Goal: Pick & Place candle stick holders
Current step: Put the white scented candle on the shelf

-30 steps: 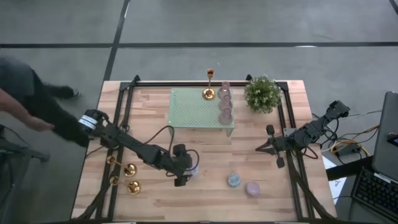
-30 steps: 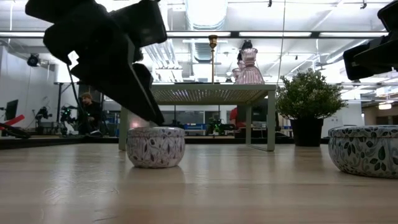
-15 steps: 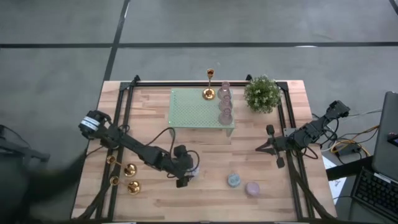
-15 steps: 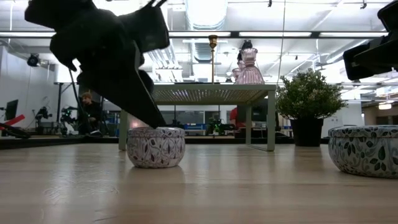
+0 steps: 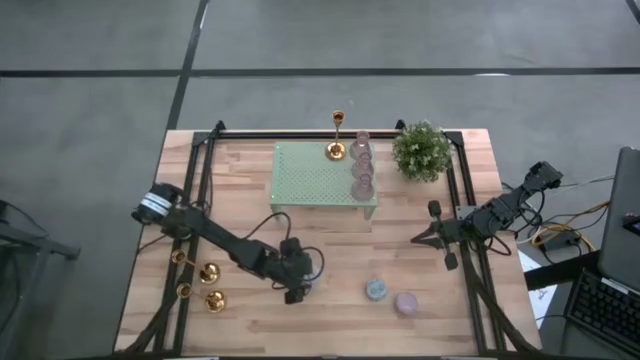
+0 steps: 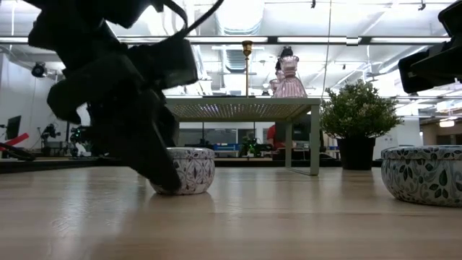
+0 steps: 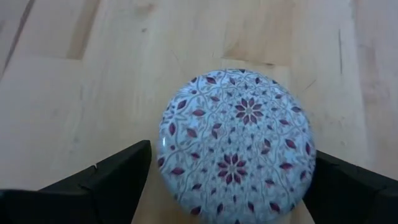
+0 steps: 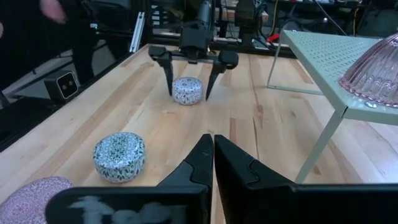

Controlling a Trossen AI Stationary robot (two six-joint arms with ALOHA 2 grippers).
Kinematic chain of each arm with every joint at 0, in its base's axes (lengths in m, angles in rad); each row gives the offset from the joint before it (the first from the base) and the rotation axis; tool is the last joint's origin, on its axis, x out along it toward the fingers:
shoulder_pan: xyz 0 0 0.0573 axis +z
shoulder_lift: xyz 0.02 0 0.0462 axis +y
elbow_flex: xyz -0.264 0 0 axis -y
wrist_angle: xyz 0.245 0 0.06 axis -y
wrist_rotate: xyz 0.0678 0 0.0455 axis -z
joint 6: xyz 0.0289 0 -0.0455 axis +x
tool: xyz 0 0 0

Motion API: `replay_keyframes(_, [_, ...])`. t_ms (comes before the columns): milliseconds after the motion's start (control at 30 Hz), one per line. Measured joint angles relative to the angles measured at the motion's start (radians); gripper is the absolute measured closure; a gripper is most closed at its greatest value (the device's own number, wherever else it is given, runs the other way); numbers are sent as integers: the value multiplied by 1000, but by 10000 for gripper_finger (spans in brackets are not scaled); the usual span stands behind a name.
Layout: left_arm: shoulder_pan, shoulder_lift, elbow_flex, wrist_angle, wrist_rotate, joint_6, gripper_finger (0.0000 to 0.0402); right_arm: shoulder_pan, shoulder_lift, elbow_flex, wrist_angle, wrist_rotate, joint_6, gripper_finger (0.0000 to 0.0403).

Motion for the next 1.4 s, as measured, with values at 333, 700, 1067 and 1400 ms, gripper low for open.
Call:
replay_keyframes(333, [0, 14, 0, 54, 0, 6, 31, 0, -1, 0, 0, 0, -1, 394])
replay_keyframes(700, [0, 11, 2, 74, -4, 17, 99, 0, -1, 0, 0, 0, -2, 394])
replay_keyframes(1067, [0, 11, 5, 71, -4, 43, 83, 0, -1, 0, 0, 0, 0, 394])
replay_keyframes(1400, [1, -41, 28, 67, 19, 113, 88, 0, 0, 0, 0, 0, 0, 394])
